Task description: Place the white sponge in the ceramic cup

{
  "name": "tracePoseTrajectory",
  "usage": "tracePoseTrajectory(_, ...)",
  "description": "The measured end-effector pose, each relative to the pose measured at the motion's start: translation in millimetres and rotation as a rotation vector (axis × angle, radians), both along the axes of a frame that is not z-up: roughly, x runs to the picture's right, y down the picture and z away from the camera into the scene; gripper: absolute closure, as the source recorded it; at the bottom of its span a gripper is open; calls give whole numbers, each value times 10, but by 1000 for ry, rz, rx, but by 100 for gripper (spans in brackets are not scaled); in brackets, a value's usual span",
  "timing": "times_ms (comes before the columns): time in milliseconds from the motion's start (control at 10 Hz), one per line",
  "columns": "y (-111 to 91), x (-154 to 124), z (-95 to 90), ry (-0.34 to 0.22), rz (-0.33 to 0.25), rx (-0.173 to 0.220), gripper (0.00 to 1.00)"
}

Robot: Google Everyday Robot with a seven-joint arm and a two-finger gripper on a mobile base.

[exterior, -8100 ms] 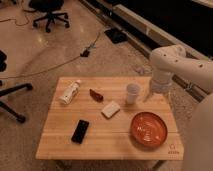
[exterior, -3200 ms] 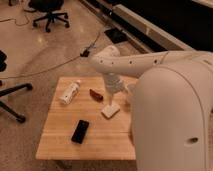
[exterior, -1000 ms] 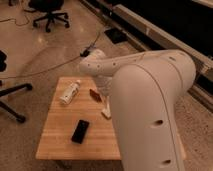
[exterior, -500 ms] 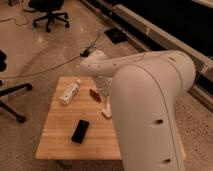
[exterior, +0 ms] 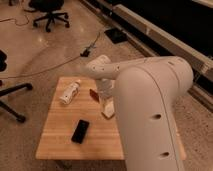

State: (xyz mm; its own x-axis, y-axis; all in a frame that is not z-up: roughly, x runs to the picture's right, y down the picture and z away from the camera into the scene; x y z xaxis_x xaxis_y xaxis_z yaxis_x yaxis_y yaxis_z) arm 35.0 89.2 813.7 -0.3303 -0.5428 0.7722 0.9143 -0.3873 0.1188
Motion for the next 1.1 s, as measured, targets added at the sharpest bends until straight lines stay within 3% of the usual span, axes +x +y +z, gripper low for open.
tracePoseTrajectory(600,24,21,337,-27,85,11,30)
tracePoseTrajectory(1100,7,-19,828,-96,149,26,30)
